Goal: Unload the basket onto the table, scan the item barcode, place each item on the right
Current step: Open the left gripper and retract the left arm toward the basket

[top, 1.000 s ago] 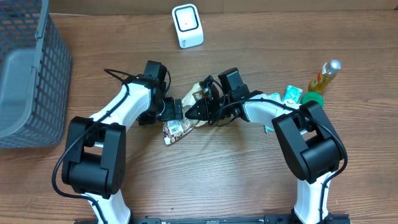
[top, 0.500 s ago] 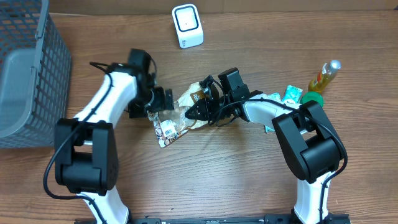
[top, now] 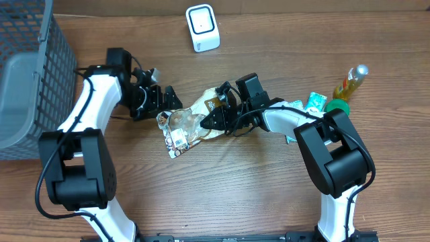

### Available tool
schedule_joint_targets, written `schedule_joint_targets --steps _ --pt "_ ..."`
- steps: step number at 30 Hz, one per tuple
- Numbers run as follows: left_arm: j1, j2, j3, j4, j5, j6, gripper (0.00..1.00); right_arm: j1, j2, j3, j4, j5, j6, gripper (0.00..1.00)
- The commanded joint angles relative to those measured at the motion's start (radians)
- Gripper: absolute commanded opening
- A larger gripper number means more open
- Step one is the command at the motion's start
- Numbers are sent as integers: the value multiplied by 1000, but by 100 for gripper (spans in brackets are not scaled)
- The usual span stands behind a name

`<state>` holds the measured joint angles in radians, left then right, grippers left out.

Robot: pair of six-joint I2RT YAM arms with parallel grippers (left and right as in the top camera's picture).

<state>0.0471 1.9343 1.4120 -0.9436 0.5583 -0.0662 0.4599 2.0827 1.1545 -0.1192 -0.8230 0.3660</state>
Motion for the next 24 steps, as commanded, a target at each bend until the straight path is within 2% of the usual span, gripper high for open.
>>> schedule_joint_targets --steps 1,6,9,14,18,24 --pt "42 14 17 28 -117 44 100 3 6 -5 5 -8 -8 23" --pt "79 14 17 43 -334 40 100 3 6 -5 5 0 -8 23" --pt "86 14 17 43 -431 40 100 3 6 -5 2 14 -7 18" --pt "82 14 17 43 -435 33 100 3 6 -5 1 18 -8 13" --pt "82 14 17 47 -435 33 100 3 6 -5 1 22 -31 4" --pt "82 14 17 107 -436 34 100 3 6 -5 0 22 -31 4"
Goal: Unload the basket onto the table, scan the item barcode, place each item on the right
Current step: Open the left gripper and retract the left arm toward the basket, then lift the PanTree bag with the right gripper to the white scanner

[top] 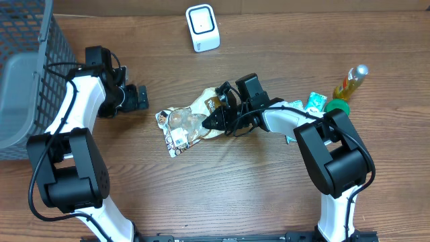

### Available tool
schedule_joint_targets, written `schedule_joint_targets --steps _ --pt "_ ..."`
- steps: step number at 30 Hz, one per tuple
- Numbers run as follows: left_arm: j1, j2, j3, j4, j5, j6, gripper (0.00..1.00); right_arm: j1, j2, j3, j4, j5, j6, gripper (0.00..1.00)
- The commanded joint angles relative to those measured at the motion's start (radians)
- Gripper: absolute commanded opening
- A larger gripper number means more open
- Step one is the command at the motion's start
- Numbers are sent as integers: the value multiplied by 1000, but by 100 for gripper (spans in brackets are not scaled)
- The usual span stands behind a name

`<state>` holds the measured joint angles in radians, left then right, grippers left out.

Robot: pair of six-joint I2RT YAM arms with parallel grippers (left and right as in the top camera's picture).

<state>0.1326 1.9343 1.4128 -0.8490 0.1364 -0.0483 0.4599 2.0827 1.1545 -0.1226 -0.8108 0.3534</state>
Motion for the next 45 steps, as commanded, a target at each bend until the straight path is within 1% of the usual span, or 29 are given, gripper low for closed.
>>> schedule_joint_targets --steps 1,10,38,45 --pt "-4 14 16 19 -13 16 100 3 6 -5 2 10 -18 4" --pt "-4 14 16 66 -17 16 100 3 6 -5 2 26 -18 4" --pt "-4 14 16 66 -17 16 99 3 6 -5 11 37 -17 4" --pt "-4 14 16 66 -17 16 100 3 6 -5 -56 69 -24 4"
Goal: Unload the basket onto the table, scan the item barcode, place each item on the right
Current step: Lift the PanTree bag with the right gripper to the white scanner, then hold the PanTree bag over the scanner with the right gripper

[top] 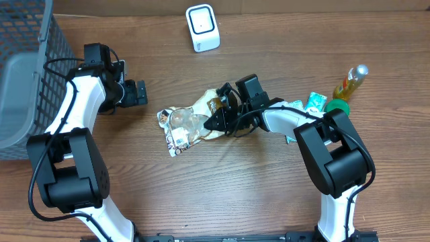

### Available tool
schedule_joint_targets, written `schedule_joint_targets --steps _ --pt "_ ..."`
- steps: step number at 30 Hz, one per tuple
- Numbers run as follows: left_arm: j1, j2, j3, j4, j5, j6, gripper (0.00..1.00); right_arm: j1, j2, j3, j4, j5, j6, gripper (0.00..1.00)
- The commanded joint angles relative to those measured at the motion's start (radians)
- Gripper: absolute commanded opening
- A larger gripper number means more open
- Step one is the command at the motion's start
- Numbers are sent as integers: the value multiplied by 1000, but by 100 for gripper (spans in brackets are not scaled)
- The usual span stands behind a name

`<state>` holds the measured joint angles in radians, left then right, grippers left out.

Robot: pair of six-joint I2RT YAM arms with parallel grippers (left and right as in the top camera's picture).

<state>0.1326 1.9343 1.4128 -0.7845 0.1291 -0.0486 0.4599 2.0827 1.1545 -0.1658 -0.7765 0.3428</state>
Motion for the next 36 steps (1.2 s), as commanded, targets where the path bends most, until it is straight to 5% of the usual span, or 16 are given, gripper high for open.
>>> schedule_joint_targets --steps 1,5,11,22,36 --pt "-4 14 16 2 -10 16 100 3 6 -5 -23 34 -34 4" --pt "-4 14 16 2 -10 16 100 -8 -24 38 -135 51 -124 4" --pt "-4 14 16 2 -10 16 100 -11 -185 204 -379 335 -319 4" --pt "-4 14 16 2 -10 16 100 -4 -209 917 -933 605 -558 3" --pt "-4 14 16 2 -10 16 100 80 -114 1018 -779 813 -973 3"
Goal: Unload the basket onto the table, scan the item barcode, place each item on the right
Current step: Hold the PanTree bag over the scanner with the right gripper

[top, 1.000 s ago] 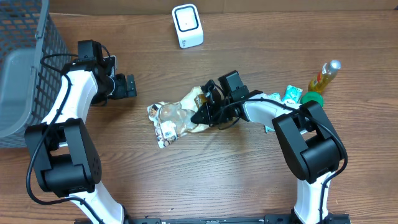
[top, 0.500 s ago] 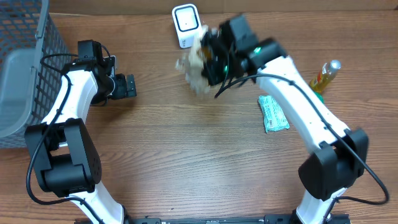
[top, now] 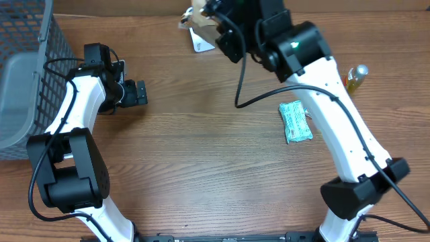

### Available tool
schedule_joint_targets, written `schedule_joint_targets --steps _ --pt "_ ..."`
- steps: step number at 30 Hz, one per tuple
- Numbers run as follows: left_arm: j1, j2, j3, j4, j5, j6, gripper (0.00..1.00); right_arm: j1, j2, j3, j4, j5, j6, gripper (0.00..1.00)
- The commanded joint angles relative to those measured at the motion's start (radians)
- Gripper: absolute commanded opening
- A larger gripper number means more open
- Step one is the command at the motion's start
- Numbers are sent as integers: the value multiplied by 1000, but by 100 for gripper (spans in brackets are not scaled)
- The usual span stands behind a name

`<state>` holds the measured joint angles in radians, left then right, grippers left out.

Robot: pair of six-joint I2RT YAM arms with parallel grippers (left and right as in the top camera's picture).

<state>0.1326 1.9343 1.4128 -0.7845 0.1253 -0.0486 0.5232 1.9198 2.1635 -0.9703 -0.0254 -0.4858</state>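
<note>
My right arm is raised high toward the overhead camera. Its gripper (top: 213, 21) is shut on a crumpled clear-and-cream snack bag (top: 193, 13), of which only a small part shows at the top edge. The bag hangs right over the white barcode scanner (top: 199, 44), which is mostly hidden beneath the bag and the arm. Over at the left, my left gripper (top: 139, 93) rests low near the table, open and holding nothing, far from the bag.
A grey wire basket (top: 30, 74) stands at the left edge. A green packet (top: 295, 122) lies on the wooden table (top: 201, 168) right of centre. A yellow bottle (top: 354, 78) lies at the far right, partly behind the right arm.
My right gripper has gone from the table's middle up to the scanner at the back, and the bag went with it. The green packet is now uncovered. The left arm has not moved.
First both grippers were at the bag in the middle of the table, the left at its left end. The left then stood back near the basket, empty, while the right stayed on the bag. Now the right holds the bag high over the scanner.
</note>
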Motion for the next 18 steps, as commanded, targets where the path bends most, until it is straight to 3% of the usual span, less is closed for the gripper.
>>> schedule_joint_targets --steps 1,9,18 --pt "-4 14 16 2 -6 16 100 19 66 9 45 63 -167 4" --pt "-4 14 16 2 -6 16 100 18 224 8 233 107 -341 4" --pt "-4 14 16 2 -6 16 100 6 385 8 633 234 -426 4"
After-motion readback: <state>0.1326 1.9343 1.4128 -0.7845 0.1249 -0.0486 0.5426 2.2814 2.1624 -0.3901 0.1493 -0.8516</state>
